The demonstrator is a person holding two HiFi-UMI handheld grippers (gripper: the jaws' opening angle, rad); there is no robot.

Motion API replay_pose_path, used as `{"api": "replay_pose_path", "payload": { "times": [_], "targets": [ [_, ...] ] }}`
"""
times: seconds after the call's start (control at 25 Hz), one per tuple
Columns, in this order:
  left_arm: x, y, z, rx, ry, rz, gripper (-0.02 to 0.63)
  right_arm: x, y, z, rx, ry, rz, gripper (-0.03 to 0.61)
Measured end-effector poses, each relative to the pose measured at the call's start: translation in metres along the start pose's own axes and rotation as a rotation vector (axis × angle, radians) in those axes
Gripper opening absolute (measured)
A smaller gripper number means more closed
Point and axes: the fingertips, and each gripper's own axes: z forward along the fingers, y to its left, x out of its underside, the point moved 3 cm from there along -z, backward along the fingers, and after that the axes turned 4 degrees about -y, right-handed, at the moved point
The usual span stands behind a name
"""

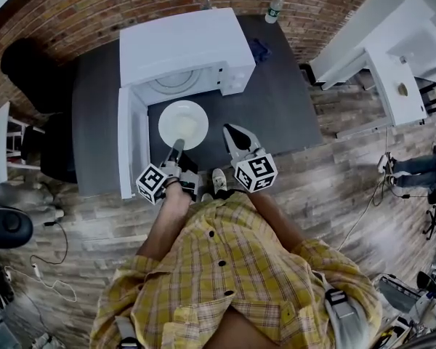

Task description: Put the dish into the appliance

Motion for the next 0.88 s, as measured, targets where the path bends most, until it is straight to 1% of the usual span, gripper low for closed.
{"api": "replay_pose_path", "payload": {
  "times": [0.08, 0.2, 0.36, 0.6, 0.8, 0.88],
  "targets": [
    [-0.003, 0.002, 0.008, 0.006, -0.021, -0.020, 0.012, 0.000, -0.004, 0.005, -0.017, 0.001, -0.002, 0.002],
    [-0.009, 0.008, 0.019, -0.012, -0.044, -0.026, 0.012, 0.002, -0.012, 0.013, -0.033, 0.002, 0.001, 0.002],
    [-0.015, 0.016, 0.033, -0.036, -0.075, -0.025, 0.012, 0.003, -0.020, 0.025, -0.064, 0.001, 0.010, 0.002],
    [-0.025, 0.025, 0.056, -0.055, -0.101, -0.022, 0.011, 0.004, -0.026, 0.045, -0.103, -0.007, -0.005, 0.000],
    [-0.041, 0.045, 0.071, -0.065, -0.173, -0.056, 0.011, 0.010, -0.024, 0.057, -0.126, 0.011, -0.012, 0.002],
    [-0.046, 0.051, 0.080, -0.072, -0.187, -0.057, 0.011, 0.011, -0.025, 0.060, -0.135, 0.015, -0.012, 0.000]
  ]
}}
